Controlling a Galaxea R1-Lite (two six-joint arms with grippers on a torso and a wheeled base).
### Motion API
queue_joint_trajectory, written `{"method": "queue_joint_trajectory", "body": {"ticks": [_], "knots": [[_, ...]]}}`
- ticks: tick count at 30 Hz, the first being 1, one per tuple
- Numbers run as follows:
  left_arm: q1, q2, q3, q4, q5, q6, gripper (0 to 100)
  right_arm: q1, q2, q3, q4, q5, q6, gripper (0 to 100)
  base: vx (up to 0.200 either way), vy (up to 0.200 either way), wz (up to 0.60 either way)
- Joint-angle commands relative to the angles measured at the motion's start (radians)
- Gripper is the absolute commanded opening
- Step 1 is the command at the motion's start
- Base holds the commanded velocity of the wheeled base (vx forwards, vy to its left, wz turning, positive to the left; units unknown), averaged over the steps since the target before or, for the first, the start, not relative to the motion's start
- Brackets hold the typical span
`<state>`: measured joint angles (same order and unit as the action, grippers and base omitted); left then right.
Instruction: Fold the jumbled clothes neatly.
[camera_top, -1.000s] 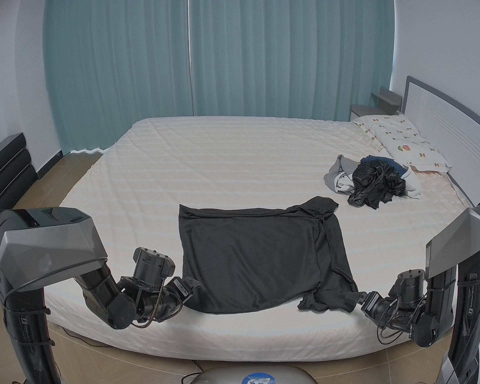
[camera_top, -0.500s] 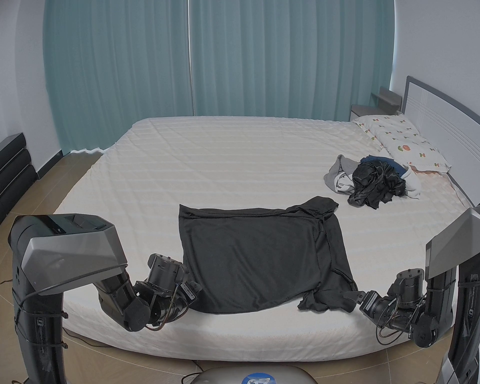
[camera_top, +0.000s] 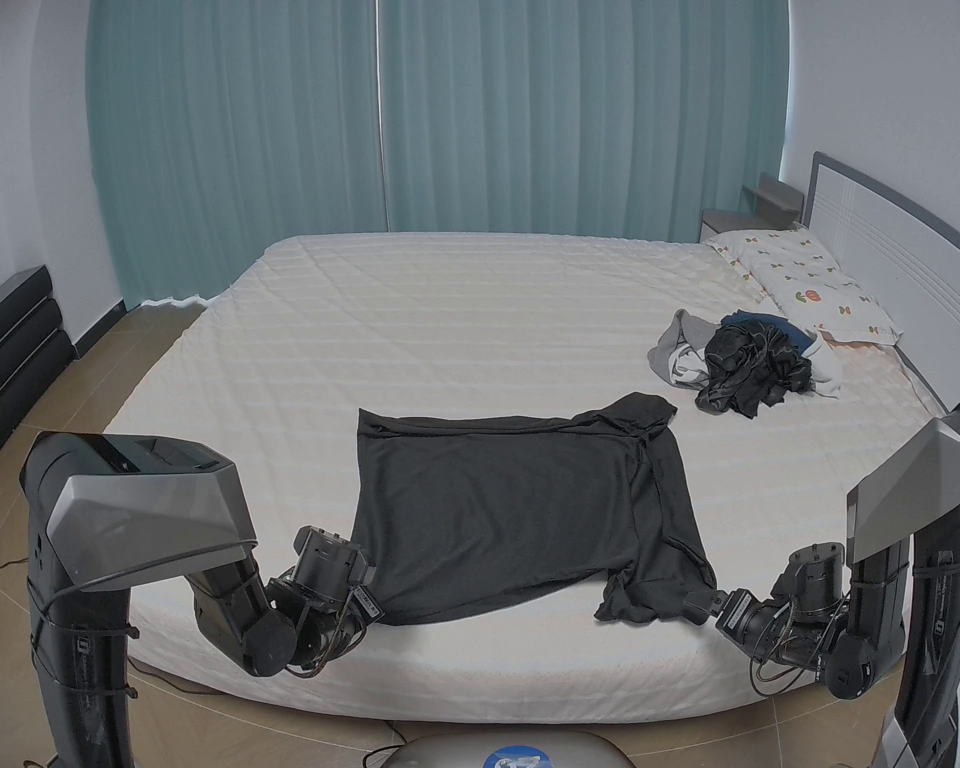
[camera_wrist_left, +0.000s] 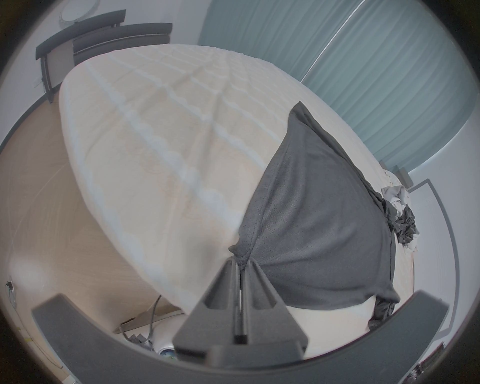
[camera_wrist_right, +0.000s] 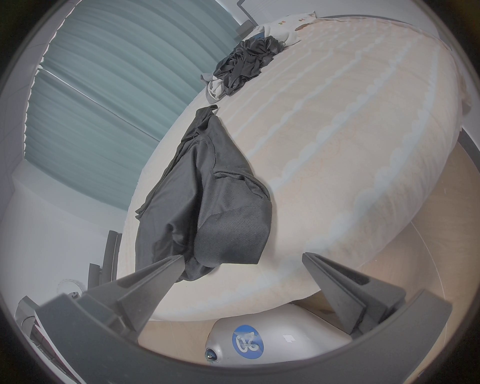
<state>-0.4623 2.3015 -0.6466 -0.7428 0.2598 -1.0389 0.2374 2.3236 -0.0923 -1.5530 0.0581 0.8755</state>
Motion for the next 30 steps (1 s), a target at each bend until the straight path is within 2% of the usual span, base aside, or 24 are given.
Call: {"method": "queue_joint_trajectory", "body": {"ticks": [1, 5, 13, 21, 22, 26, 30], "knots": [[0.010, -0.033, 0.053, -0.001, 0.012, -0.004, 0, -0.001, 0.011, -0.001, -0.010, 0.000, 0.000, 100, 0.000, 0.000, 0.00], [0.019, -0.053, 0.096, -0.012, 0.019, -0.006, 0, -0.007, 0.026, -0.018, -0.010, -0.006, -0.001, 100, 0.000, 0.000, 0.00], [0.099, -0.076, 0.130, -0.066, 0.018, -0.012, 0, -0.010, 0.085, -0.129, -0.010, -0.084, -0.003, 100, 0.000, 0.000, 0.00], [0.171, -0.074, 0.117, -0.092, 0.003, -0.012, 0, -0.032, 0.120, -0.196, -0.009, -0.089, -0.007, 100, 0.000, 0.000, 0.00], [0.171, -0.074, 0.117, -0.092, 0.003, -0.012, 0, -0.032, 0.120, -0.196, -0.009, -0.089, -0.007, 0, 0.000, 0.000, 0.00], [0.209, -0.065, 0.113, -0.092, -0.060, -0.012, 0, -0.047, 0.151, -0.245, -0.009, -0.090, -0.007, 0, 0.000, 0.000, 0.00], [0.220, -0.074, 0.111, -0.092, -0.068, -0.012, 0, -0.060, 0.122, -0.271, -0.009, -0.090, -0.013, 0, 0.000, 0.000, 0.00]]}}
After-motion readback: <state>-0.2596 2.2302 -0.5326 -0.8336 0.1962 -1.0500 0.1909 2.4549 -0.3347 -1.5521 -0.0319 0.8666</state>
